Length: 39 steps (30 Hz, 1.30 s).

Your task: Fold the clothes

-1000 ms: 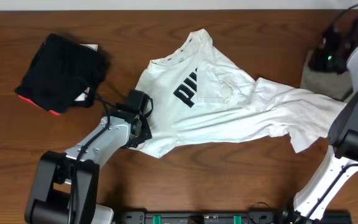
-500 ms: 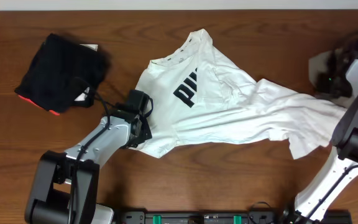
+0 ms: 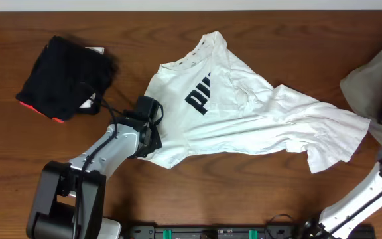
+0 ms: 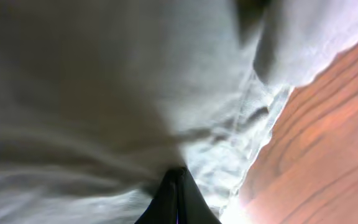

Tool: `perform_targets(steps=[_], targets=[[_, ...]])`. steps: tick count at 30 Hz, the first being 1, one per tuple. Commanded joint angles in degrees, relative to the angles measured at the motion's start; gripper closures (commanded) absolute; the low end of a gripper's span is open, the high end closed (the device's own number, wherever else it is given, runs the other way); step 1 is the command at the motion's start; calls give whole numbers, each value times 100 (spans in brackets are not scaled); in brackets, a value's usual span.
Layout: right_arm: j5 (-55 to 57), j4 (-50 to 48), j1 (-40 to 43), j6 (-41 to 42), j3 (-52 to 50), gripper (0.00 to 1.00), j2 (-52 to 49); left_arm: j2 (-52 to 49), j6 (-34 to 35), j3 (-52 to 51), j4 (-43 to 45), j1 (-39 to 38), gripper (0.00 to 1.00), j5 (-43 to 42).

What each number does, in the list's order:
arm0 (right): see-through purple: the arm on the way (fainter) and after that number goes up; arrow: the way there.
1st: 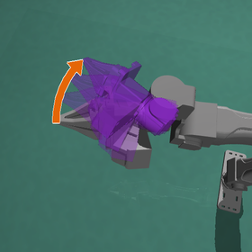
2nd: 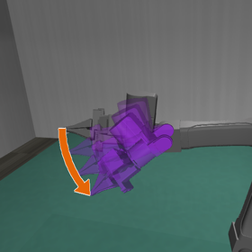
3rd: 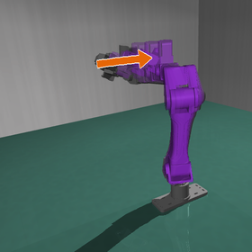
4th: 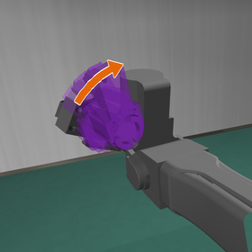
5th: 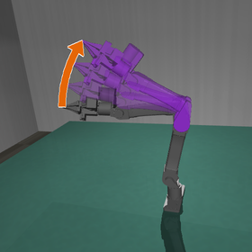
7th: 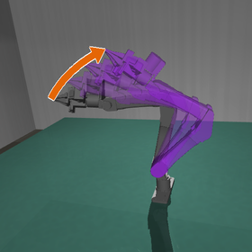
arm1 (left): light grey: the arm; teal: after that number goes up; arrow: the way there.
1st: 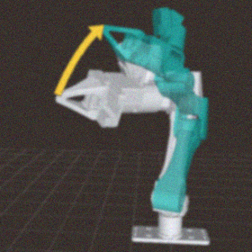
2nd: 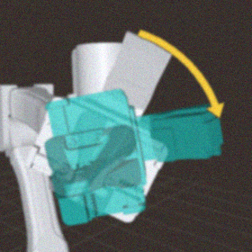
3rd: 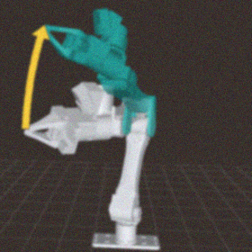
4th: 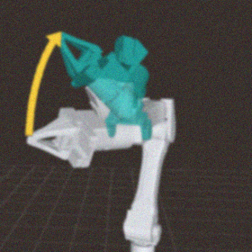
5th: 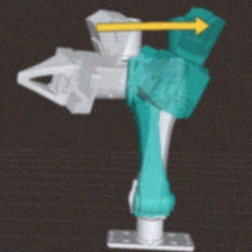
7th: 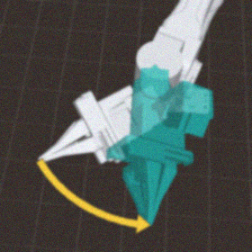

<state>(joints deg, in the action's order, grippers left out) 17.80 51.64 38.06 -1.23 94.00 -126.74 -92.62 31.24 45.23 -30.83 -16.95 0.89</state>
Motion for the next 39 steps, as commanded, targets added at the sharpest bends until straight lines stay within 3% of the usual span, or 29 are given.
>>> perform_targets(steps=[1, 8, 12, 16, 26, 33, 39], targets=[[-1060, 227, 11, 199, 470, 98, 138, -216, -39, -275, -55, 52, 93, 315], [-1838, 1453, -302, 153, 1698, 98, 881, -216, -37, -275, -50, 52, 94, 299], [-2905, 1445, -570, -175, 1722, 97, 1344, -216, -37, -275, -26, 52, 93, 299], [-3051, 1283, -925, -435, 1582, 98, 1320, -216, -37, -275, -26, 52, 94, 299], [-2745, -734, -1753, -986, -188, 98, 1139, -216, -39, -275, -31, 52, 94, 302], [-2291, -2031, -1703, -1130, -1246, 98, 868, -216, -39, -275, -28, 52, 93, 302], [-1786, -2459, -1462, -1099, -1408, 98, 802, -216, -61, -275, -31, 52, 94, 302]])
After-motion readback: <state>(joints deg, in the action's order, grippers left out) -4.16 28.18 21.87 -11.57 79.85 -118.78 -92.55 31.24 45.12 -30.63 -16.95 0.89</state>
